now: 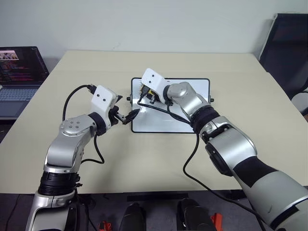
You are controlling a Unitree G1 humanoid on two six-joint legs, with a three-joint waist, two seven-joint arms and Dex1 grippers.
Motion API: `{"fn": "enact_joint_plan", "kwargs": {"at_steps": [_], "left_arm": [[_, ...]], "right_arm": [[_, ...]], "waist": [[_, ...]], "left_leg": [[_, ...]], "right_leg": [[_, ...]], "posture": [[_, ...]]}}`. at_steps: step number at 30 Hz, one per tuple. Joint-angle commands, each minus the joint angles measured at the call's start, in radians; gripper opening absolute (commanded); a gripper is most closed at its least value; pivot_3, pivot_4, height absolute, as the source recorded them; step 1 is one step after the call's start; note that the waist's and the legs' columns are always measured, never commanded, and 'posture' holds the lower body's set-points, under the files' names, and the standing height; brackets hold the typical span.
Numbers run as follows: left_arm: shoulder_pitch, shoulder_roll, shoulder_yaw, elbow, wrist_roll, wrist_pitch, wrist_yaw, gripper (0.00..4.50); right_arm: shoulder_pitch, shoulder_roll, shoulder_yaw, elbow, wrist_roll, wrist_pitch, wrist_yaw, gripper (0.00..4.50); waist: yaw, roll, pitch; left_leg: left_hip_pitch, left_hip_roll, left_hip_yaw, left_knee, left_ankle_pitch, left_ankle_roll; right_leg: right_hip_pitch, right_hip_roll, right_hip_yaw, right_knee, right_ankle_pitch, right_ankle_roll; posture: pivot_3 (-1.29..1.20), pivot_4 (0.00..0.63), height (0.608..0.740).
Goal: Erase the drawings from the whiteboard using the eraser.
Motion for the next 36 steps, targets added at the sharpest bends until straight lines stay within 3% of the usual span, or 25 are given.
{"fn": "enact_joint_plan", "kwargs": {"at_steps": [1, 7, 16, 25, 32, 36], "left_arm": [[-0.009, 0.005, 0.017, -0.032, 0.004, -0.021, 0.007, 4.5], [-0.005, 0.007, 0.02, -0.027, 0.004, -0.027, 0.005, 4.5], [-0.029, -0.007, 0.084, 0.014, -0.011, -0.018, 0.067, 4.5], [-0.034, -0.006, 0.08, 0.017, -0.008, -0.02, 0.073, 4.5], [-0.032, -0.007, 0.073, 0.011, -0.006, -0.018, 0.072, 4.5], [-0.029, -0.007, 0.068, 0.007, -0.006, -0.017, 0.069, 4.5]], "right_arm": [[-0.031, 0.009, -0.008, 0.011, -0.001, -0.014, -0.015, 1.34], [-0.078, 0.024, -0.033, 0.053, -0.006, -0.053, -0.153, 1.34], [-0.083, 0.048, -0.01, 0.074, -0.014, -0.062, -0.072, 1.33], [-0.111, 0.043, -0.032, 0.091, -0.022, -0.088, -0.217, 1.33], [-0.082, 0.048, 0.008, 0.1, -0.053, -0.054, -0.064, 1.33], [-0.094, 0.032, -0.012, 0.097, -0.052, -0.067, -0.156, 1.33]], "waist": [[0.0, 0.0, 0.0], [0.0, 0.0, 0.0], [0.0, 0.0, 0.0], [0.0, 0.0, 0.0], [0.0, 0.0, 0.0], [0.0, 0.0, 0.0]], "left_leg": [[0.0, 0.0, 0.0, 0.0, 0.0, 0.0], [0.0, 0.0, 0.0, 0.0, 0.0, 0.0], [0.0, 0.0, 0.0, -0.004, 0.0, 0.0], [-0.001, 0.0, -0.001, -0.004, 0.0, 0.0], [-0.001, 0.0, -0.001, -0.005, 0.0, 0.0], [-0.001, 0.0, -0.001, -0.005, 0.0, 0.0]], "right_leg": [[0.0, 0.0, 0.0, 0.0, 0.0, 0.0], [0.0, 0.0, 0.0, 0.0, 0.0, 0.0], [-0.001, 0.0, 0.0, 0.0, -0.001, -0.002], [-0.002, 0.0, -0.001, -0.001, -0.001, -0.002], [-0.002, 0.0, -0.001, -0.001, -0.001, -0.002], [-0.002, 0.0, -0.001, -0.001, -0.001, -0.002]], "posture": [[0.0, 0.15, 0.74], [0.0, 0.15, 0.74], [0.0, 0.15, 0.74], [0.0, 0.15, 0.74], [0.0, 0.15, 0.74], [0.0, 0.15, 0.74]]}}
